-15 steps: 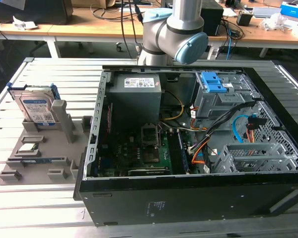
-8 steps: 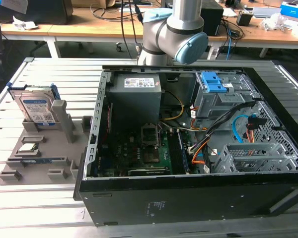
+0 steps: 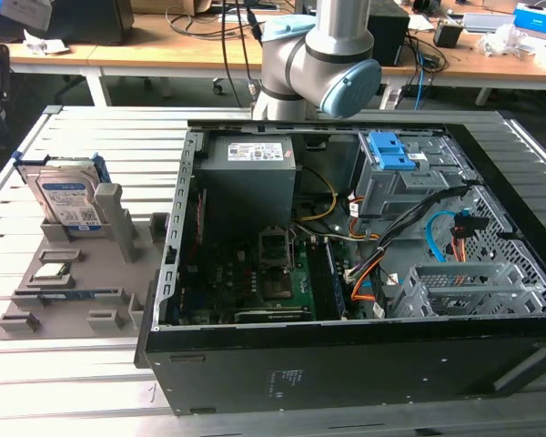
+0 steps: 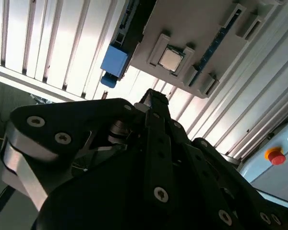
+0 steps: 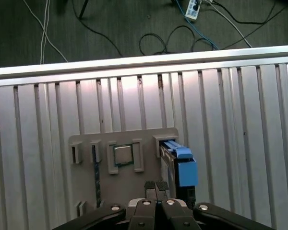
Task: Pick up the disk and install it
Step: 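Pick up the disk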
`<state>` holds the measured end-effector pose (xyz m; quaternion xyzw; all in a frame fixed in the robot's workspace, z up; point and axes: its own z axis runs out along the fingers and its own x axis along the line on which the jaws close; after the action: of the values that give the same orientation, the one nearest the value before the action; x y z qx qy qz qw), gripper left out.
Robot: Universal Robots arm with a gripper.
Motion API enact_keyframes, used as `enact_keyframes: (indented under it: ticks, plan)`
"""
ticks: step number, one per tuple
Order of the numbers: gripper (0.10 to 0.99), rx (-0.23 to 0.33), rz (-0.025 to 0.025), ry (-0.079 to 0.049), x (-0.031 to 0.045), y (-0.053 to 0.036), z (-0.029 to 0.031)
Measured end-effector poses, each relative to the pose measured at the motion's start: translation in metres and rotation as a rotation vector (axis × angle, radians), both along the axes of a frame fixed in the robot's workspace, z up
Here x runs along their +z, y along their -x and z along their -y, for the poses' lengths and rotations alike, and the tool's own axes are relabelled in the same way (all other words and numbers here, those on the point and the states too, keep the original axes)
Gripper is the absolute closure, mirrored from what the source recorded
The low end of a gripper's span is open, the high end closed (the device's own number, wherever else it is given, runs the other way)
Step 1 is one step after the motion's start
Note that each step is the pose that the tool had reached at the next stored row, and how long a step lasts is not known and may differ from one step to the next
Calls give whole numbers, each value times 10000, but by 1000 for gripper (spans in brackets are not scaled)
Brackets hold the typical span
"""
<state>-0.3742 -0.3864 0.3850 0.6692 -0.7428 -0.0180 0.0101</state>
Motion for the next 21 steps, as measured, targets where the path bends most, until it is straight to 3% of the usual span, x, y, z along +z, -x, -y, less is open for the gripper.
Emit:
enact_keyframes:
  ticks: [3, 4, 5, 6, 9, 12, 21]
  plan:
    - [980, -221, -1, 136, 0, 0, 0]
    - [729, -275, -1, 188, 0, 0, -1]
    - [604, -289, -1, 203, 0, 0, -1]
    - [604, -294, -1, 202, 0, 0, -16]
    - [604, -257, 0, 202, -2, -36, -144]
    - [604, -210, -1, 203, -25, -76, -205]
    - [604, 461, 8, 211, -257, -113, -299]
